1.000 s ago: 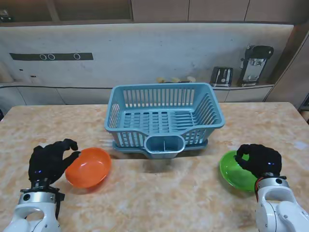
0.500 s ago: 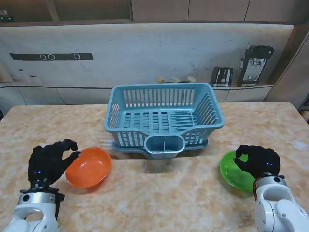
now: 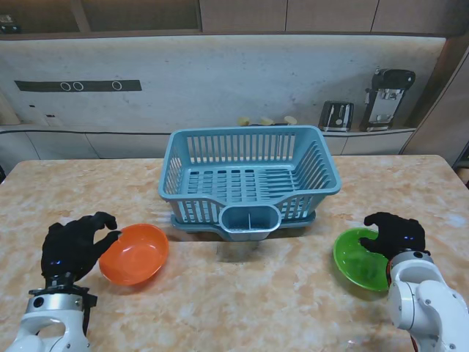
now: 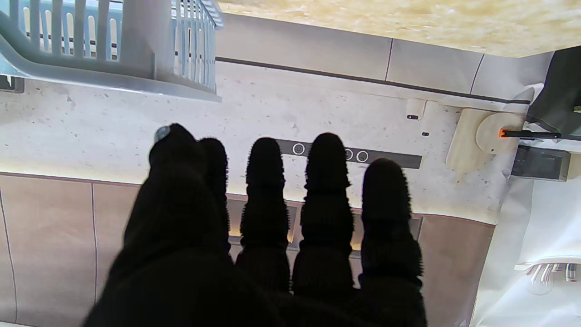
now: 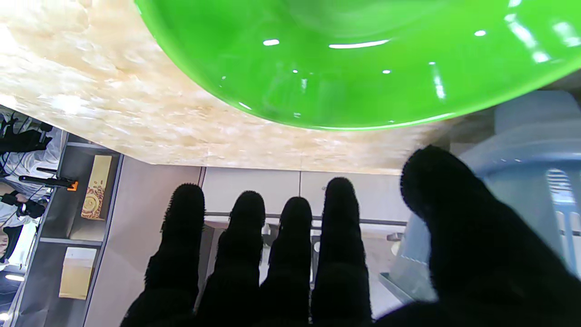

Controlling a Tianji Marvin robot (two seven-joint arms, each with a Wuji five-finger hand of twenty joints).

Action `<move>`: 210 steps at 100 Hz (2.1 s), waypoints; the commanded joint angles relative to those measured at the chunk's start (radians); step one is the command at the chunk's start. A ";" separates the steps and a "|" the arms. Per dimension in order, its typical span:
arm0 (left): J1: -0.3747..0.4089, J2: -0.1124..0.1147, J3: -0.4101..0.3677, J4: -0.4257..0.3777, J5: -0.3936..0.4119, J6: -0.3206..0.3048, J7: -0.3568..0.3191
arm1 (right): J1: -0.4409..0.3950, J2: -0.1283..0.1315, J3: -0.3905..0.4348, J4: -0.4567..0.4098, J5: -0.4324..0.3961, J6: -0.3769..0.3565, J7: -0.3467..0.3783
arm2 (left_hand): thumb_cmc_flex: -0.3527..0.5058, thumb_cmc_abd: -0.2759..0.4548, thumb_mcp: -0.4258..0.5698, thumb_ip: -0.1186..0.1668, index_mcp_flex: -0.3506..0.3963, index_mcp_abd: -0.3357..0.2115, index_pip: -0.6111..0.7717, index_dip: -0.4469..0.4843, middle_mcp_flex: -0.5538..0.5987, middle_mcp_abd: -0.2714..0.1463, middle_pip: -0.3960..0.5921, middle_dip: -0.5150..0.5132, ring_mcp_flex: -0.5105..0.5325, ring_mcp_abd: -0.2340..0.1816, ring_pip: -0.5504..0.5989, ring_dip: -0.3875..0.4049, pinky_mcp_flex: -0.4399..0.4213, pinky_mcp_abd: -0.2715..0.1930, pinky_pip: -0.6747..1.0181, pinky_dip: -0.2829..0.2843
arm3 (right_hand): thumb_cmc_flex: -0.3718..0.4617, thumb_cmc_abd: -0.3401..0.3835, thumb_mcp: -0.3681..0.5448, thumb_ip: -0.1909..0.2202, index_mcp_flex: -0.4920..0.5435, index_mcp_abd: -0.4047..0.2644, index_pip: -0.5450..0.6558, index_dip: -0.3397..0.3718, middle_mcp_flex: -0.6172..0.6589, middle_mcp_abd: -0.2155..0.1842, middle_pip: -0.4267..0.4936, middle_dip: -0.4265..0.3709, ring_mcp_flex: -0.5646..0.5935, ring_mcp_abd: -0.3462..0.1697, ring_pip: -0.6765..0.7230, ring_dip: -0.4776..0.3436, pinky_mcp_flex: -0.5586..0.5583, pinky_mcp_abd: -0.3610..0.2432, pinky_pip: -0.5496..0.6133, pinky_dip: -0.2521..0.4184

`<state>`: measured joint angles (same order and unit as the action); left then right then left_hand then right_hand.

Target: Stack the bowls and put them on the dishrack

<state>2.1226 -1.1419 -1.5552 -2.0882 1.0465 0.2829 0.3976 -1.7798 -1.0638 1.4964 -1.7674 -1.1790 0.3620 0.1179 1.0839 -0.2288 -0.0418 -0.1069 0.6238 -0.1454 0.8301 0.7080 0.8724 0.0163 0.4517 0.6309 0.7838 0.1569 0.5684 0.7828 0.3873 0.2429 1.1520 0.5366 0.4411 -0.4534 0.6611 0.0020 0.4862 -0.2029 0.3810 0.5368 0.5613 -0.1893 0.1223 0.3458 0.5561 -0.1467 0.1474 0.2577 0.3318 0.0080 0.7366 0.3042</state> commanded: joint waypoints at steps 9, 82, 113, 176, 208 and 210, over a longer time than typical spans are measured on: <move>0.010 -0.003 -0.002 -0.012 0.000 0.001 -0.017 | 0.055 0.005 -0.020 0.072 0.029 0.016 0.037 | 0.005 0.042 -0.012 0.003 0.011 -0.015 -0.005 0.005 -0.007 -0.005 -0.015 0.004 -0.008 0.012 -0.009 -0.013 -0.011 0.009 -0.003 0.003 | 0.016 -0.063 0.012 0.033 -0.104 0.034 -0.049 -0.015 -0.096 0.034 -0.038 -0.039 -0.063 -0.008 -0.035 -0.045 -0.035 -0.017 -0.040 -0.028; 0.003 0.000 0.005 -0.014 0.003 -0.003 -0.036 | 0.285 0.022 -0.154 0.372 0.131 0.045 0.055 | 0.004 0.044 -0.011 0.004 0.014 -0.016 -0.012 0.003 -0.005 -0.006 -0.017 0.003 -0.006 0.014 -0.009 -0.017 -0.011 0.013 -0.004 0.004 | -0.065 -0.083 0.028 0.006 -0.202 0.105 -0.080 0.045 -0.138 0.081 0.159 0.064 0.045 0.018 0.089 0.037 0.040 0.000 0.080 0.015; 0.002 0.000 0.007 -0.016 0.002 -0.002 -0.041 | 0.332 0.019 -0.206 0.458 0.204 0.064 0.032 | 0.004 0.044 -0.012 0.004 0.015 -0.015 -0.014 0.003 -0.003 -0.005 -0.017 0.003 -0.005 0.015 -0.008 -0.017 -0.011 0.017 -0.005 0.005 | 0.077 -0.080 -0.027 0.024 0.017 -0.071 0.160 0.249 0.053 -0.037 0.477 0.428 0.167 -0.077 0.514 0.357 0.225 -0.052 0.279 0.194; 0.005 0.001 0.008 -0.021 0.005 0.000 -0.049 | 0.243 -0.011 -0.106 0.353 0.343 0.049 -0.045 | 0.004 0.045 -0.011 0.004 0.016 -0.015 -0.016 0.002 -0.004 -0.004 -0.019 0.002 -0.006 0.016 -0.008 -0.017 -0.013 0.021 -0.006 0.005 | 0.358 -0.298 0.340 -0.101 0.328 -0.359 0.558 0.467 0.274 -0.152 0.572 0.801 0.353 -0.156 0.945 0.541 0.674 -0.258 0.571 0.218; 0.007 0.001 0.005 -0.023 0.006 -0.002 -0.049 | 0.147 -0.024 -0.027 0.223 0.362 0.023 -0.076 | 0.004 0.045 -0.012 0.003 0.017 -0.016 -0.015 0.004 -0.001 -0.005 -0.019 0.003 -0.004 0.016 -0.007 -0.016 -0.013 0.021 -0.006 0.006 | 0.361 -0.353 0.448 -0.108 0.355 -0.347 0.608 0.502 0.295 -0.149 0.576 0.803 0.379 -0.160 0.998 0.547 0.744 -0.292 0.591 0.195; 0.007 0.001 0.005 -0.023 0.006 -0.002 -0.048 | 0.142 -0.025 -0.022 0.216 0.365 0.021 -0.079 | 0.004 0.046 -0.012 0.003 0.016 -0.016 -0.016 0.003 -0.003 -0.005 -0.019 0.003 -0.005 0.016 -0.008 -0.016 -0.013 0.021 -0.006 0.006 | 0.361 -0.356 0.453 -0.108 0.356 -0.347 0.610 0.505 0.297 -0.149 0.577 0.803 0.381 -0.159 1.001 0.548 0.746 -0.292 0.595 0.194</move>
<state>2.1212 -1.1387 -1.5493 -2.1021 1.0506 0.2812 0.3608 -1.6114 -1.0784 1.4643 -1.5286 -0.8238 0.3924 0.0342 1.0837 -0.2288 -0.0418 -0.1069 0.6239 -0.1454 0.8271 0.7080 0.8724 0.0163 0.4517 0.6309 0.7838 0.1641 0.5677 0.7726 0.3850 0.2449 1.1509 0.5366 0.6925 -0.8113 0.9954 -0.1232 0.7737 -0.4368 0.8543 0.9928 0.8362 -0.3099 0.6757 1.1290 0.9162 -0.2738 1.1180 0.7718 1.0227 -0.1951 1.2709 0.5066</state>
